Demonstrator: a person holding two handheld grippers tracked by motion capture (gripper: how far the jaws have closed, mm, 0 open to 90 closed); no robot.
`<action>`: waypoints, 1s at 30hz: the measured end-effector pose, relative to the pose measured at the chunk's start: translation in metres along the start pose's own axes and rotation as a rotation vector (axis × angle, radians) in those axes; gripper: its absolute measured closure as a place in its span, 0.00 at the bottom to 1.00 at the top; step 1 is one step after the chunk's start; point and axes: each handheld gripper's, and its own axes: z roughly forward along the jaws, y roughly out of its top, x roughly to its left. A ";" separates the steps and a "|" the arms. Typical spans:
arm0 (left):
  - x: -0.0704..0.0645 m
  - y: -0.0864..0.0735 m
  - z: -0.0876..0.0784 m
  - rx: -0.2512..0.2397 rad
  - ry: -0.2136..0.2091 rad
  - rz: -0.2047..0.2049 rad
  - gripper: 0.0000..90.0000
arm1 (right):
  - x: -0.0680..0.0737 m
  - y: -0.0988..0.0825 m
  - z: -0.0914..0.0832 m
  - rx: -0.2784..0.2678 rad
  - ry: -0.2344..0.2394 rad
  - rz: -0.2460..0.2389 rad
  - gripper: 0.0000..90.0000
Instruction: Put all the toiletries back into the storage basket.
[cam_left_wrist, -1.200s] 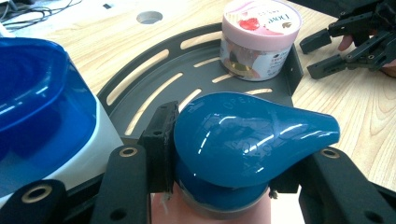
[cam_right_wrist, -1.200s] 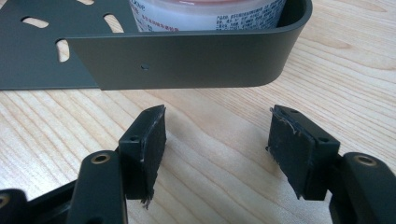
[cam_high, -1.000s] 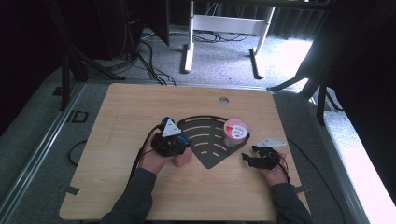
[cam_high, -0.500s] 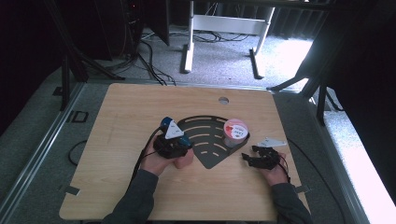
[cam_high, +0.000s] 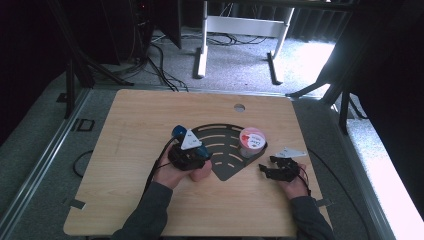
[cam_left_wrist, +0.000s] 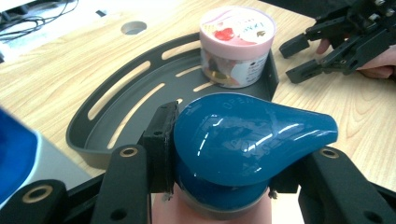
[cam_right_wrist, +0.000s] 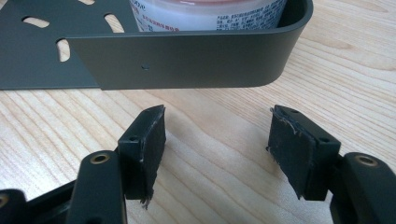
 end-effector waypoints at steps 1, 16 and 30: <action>-0.001 0.001 0.000 -0.001 -0.004 0.002 0.59 | 0.000 0.000 0.000 -0.001 0.000 0.001 0.40; -0.011 0.013 0.005 -0.016 -0.032 0.022 0.59 | 0.000 0.000 0.000 0.001 -0.003 -0.005 0.40; -0.017 0.022 0.014 -0.027 -0.055 0.027 0.59 | 0.000 0.000 0.000 0.001 -0.003 -0.006 0.40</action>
